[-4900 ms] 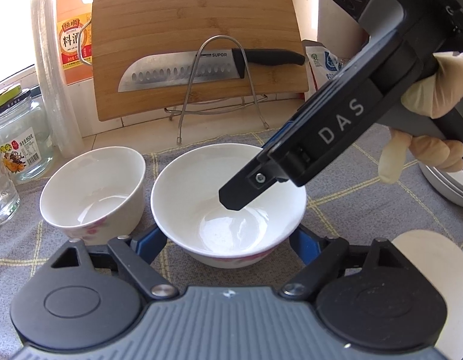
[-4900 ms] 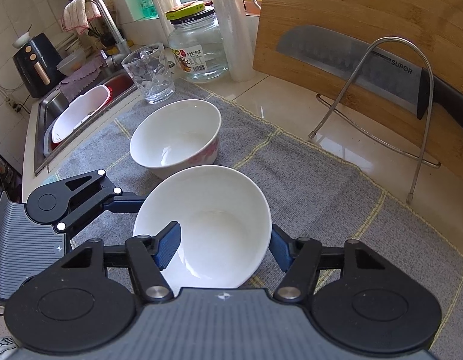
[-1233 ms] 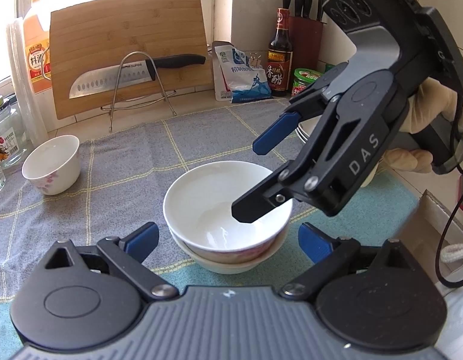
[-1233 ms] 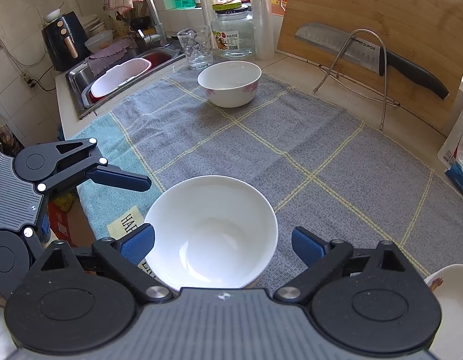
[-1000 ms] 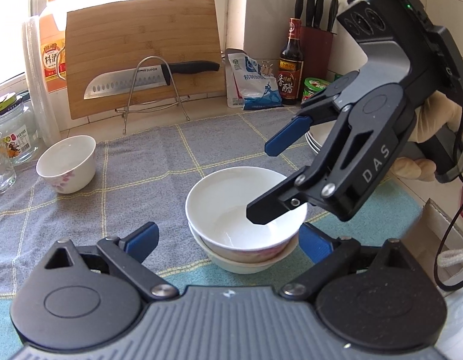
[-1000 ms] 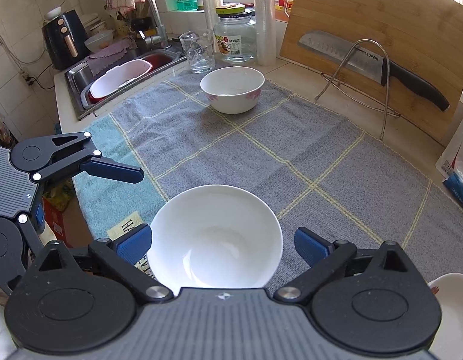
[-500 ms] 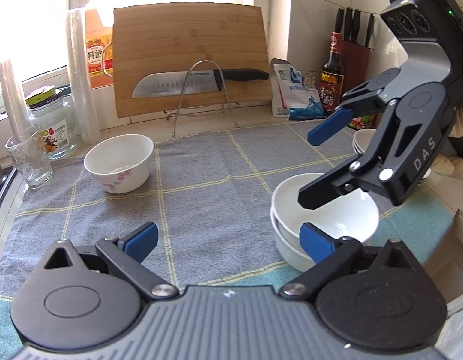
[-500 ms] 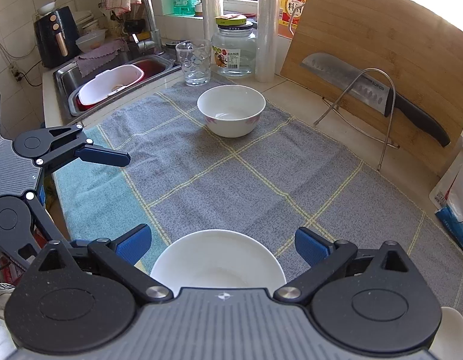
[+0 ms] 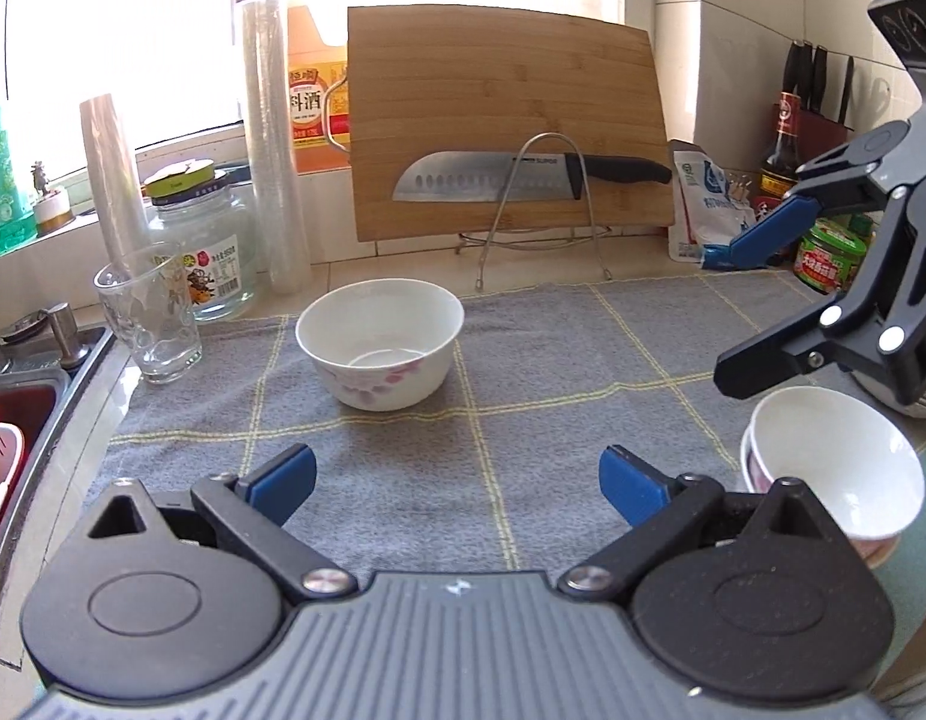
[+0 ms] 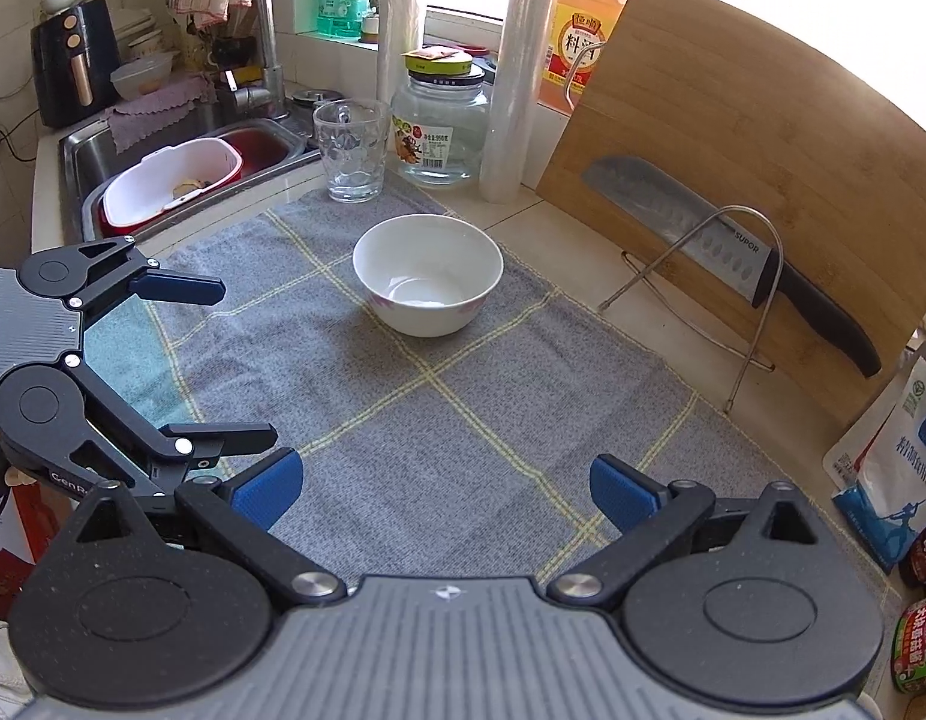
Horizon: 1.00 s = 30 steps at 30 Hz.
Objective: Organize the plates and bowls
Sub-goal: 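Move the open right tool to the last pink-flowered bowl and grasp its rim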
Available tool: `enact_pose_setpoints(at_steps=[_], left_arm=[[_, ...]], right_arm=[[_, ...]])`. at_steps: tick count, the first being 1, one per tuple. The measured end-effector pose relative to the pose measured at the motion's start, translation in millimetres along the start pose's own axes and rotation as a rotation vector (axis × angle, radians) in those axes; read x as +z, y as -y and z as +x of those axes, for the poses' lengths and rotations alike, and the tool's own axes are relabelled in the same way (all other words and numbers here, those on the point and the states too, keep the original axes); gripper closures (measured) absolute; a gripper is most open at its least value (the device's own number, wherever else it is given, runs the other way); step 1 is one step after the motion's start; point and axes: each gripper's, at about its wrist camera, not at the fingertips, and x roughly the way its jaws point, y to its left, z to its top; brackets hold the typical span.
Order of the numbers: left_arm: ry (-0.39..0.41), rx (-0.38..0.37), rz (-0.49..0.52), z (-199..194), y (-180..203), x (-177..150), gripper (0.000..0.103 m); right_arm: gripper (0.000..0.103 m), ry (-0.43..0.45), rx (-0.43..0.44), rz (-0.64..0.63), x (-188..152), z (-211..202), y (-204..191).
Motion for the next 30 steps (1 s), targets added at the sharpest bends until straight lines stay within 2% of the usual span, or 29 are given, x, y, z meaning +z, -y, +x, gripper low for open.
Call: enact_pose_setpoints(at_steps=[6,15,30], left_arm=[[0.011,0.021,0.018,19,-15,5,0.003],[0.021,0.023,0.036,52,-27,17,0.003],[0.011,-0.003,-0.006,102,-40,25,0.003]], right_arm=[[0.000,0.022,0.000,0.002,26,10,3],[0.000,0.016,0.077,0.008,64,40,9],[0.001,-0.077,0.186,0.079,113,123,36]])
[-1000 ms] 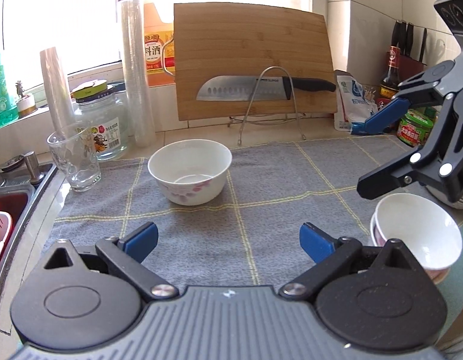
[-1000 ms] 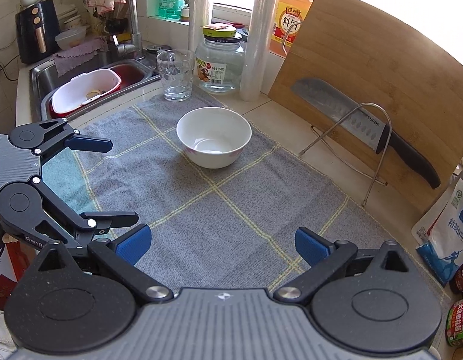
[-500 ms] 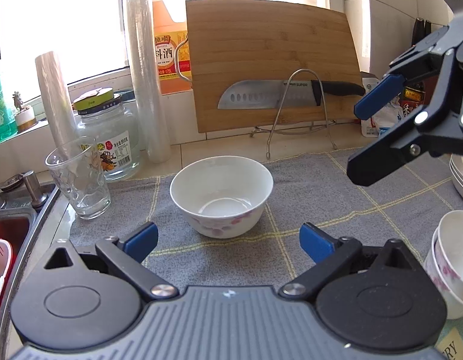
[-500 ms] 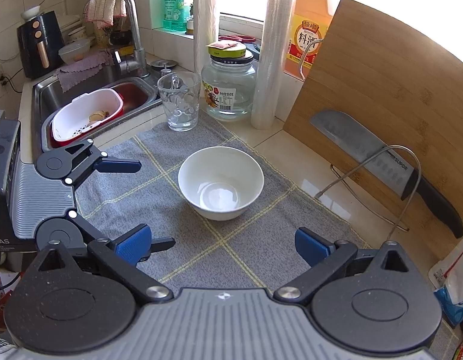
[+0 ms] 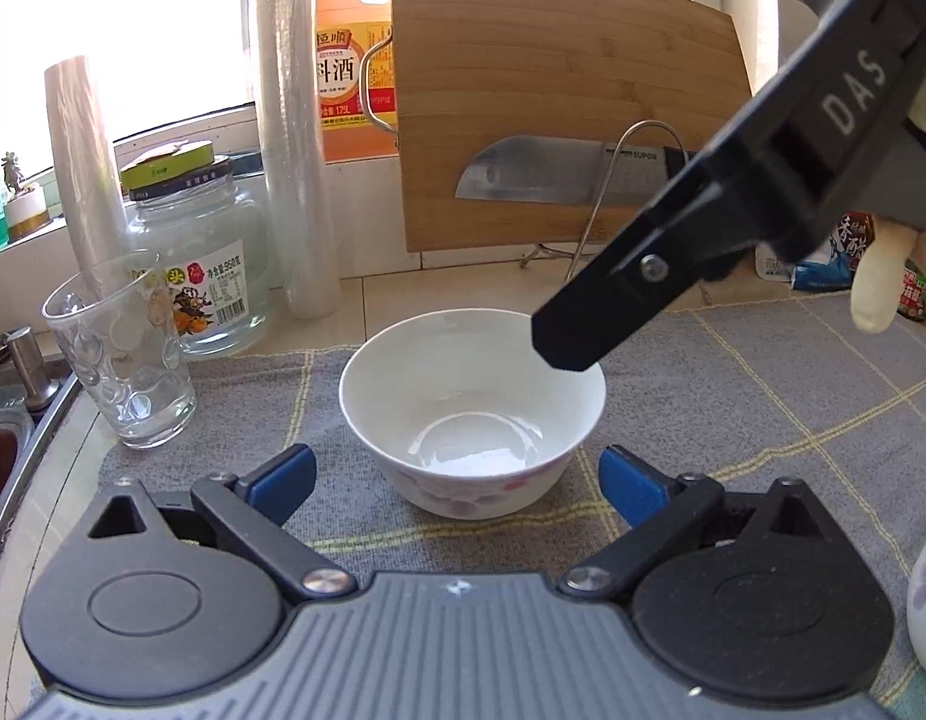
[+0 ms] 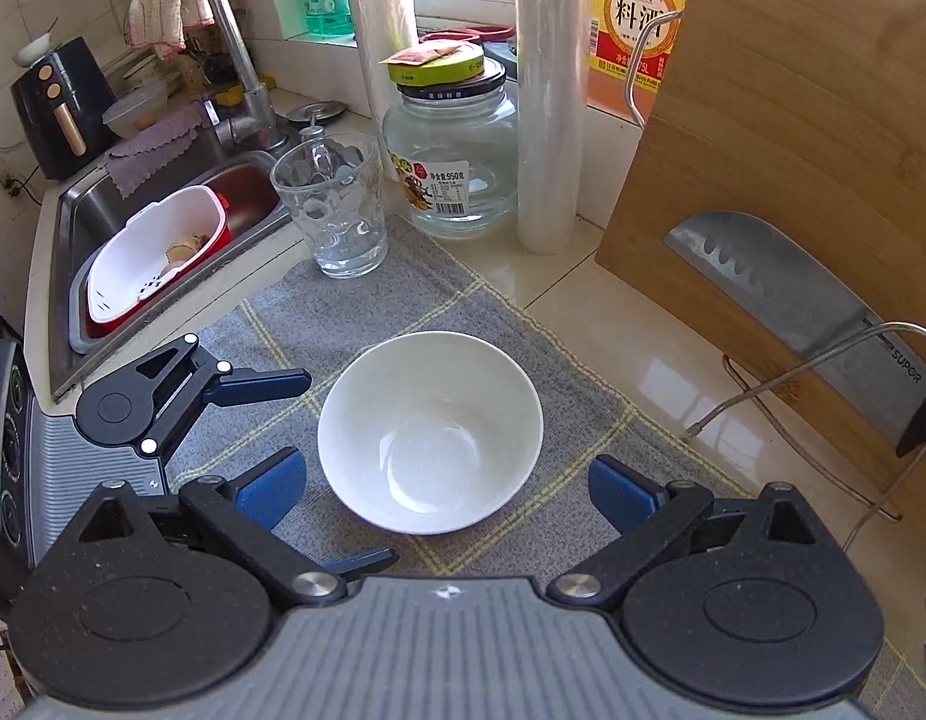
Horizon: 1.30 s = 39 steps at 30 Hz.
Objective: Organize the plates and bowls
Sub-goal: 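Move the open right tool to the last pink-flowered bowl and grasp its rim, then lift the bowl with the right tool and carry it toward the nested bowls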
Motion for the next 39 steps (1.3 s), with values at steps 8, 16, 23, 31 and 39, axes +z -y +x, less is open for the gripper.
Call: enact_pose_setpoints(at_steps=[8,16,23,31,39], left_arm=[[-0.005,-0.017,0.002,14,5,6,0.003],[-0.003,-0.021,0.007,19,4,8,0.004],[-0.007,-0.034,0.019,23,4,8,0.006],[0.008,-0.038,0.014,24,3,10,0.007],[0.009,-0.039,0.012,25,1,11,0.007]], right_arm=[[0.008,-0.036,0.037,0.049,11,35,16],[0.018,-0.050,0.079,0.095,15,53,25],[0.026,-0.057,0.097,0.093,15,57,24],[0.029,-0.055,0.110,0.112,13,59,27],[0.030,-0.052,0.113,0.122,12,58,28]])
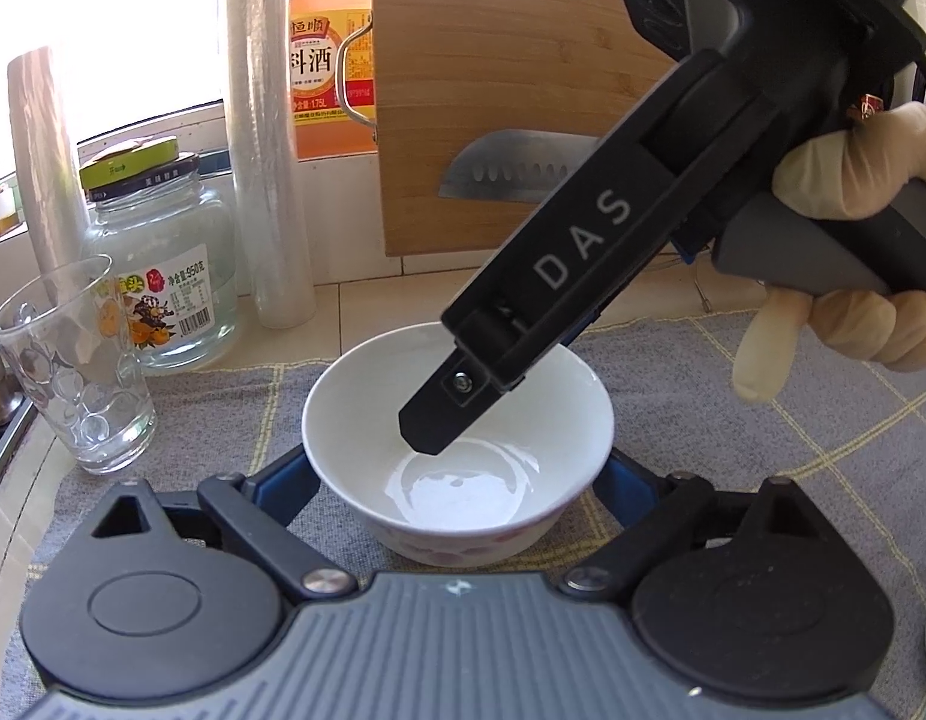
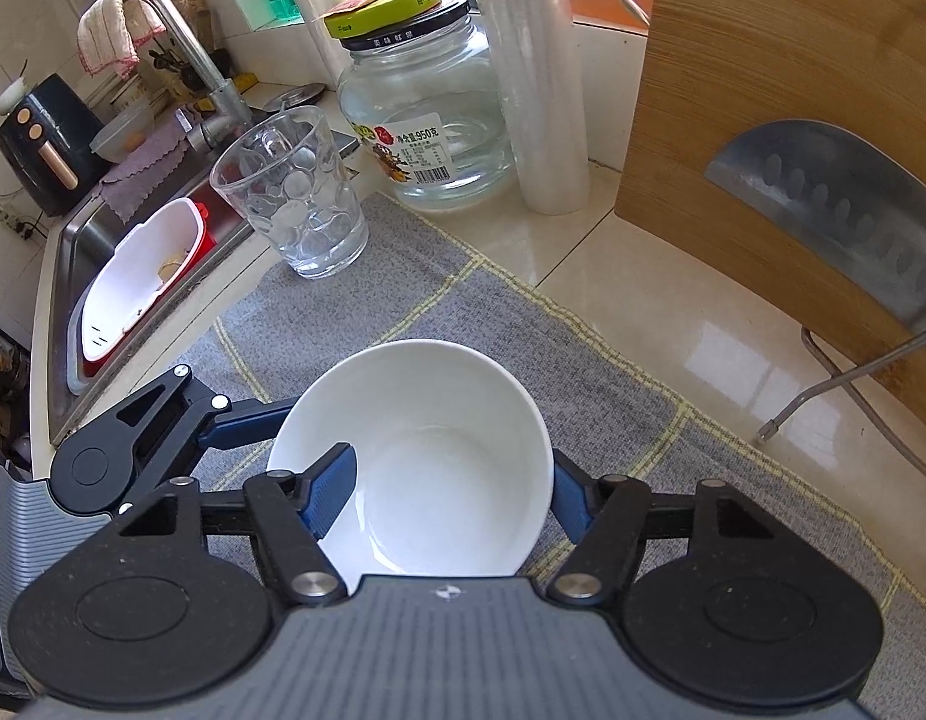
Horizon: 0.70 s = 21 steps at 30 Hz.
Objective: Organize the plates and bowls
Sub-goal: 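Lift the bowl with the right tool and carry it toward the nested bowls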
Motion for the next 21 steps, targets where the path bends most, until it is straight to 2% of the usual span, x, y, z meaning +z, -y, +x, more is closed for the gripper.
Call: enact_pose_setpoints(at_steps=[10,21], left_arm=[[-0.019,-0.006,0.010,-4,2,4,0.007],[-0.036,-0.016,0.046,-31,20,6,0.007]], right_arm=[[0.030,0.004,0.003,-0.005,-2,-8,-5],[0.030,0.023,0.016,-0.009,-21,-37,-20]])
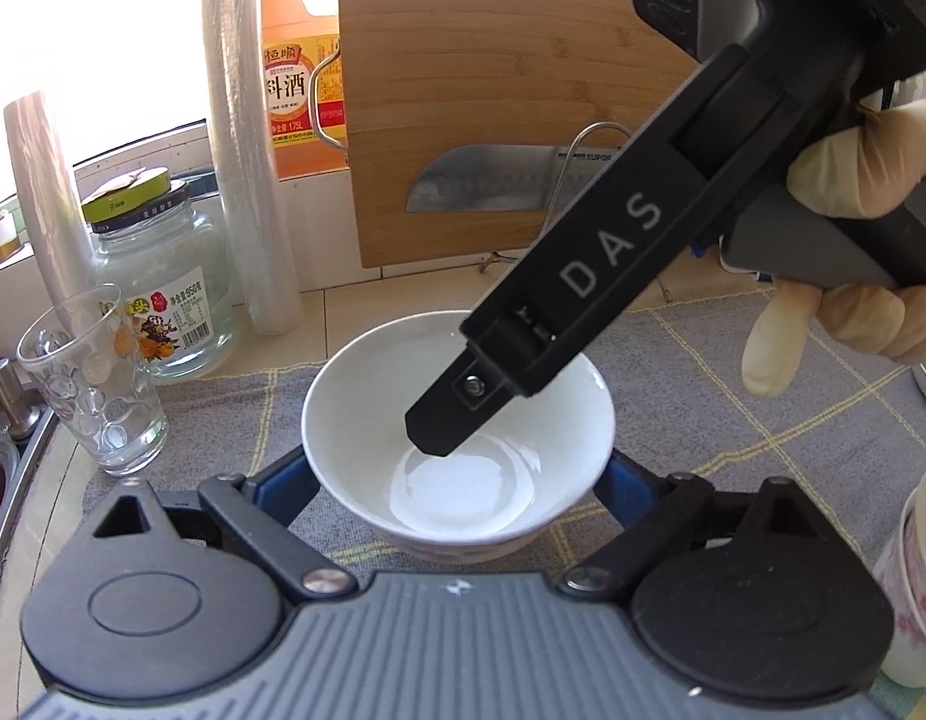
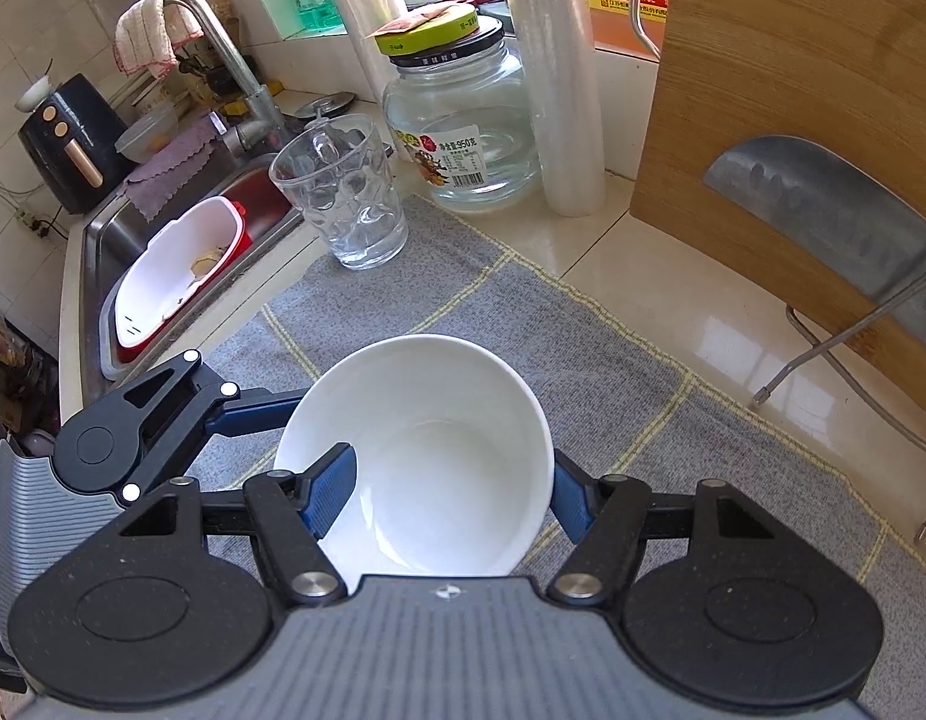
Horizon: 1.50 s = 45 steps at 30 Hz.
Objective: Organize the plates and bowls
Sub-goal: 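Lift the bowl with the right tool and carry it toward the nested bowls, then lower the bowl onto the nested bowls and open the right tool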
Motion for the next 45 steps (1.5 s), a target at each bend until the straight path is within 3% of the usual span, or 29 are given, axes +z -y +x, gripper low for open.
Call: enact_pose_setpoints(at_steps=[27,45], left_arm=[[0.019,-0.072,0.049,-100,81,-7,0.007],[0.019,-0.161,0.073,-132,135,-14,0.007]], right_arm=[[0.030,0.073,0.026,0.022,-95,-101,-50],[0.030,0.117,0.000,0.078,-172,-156,-41]])
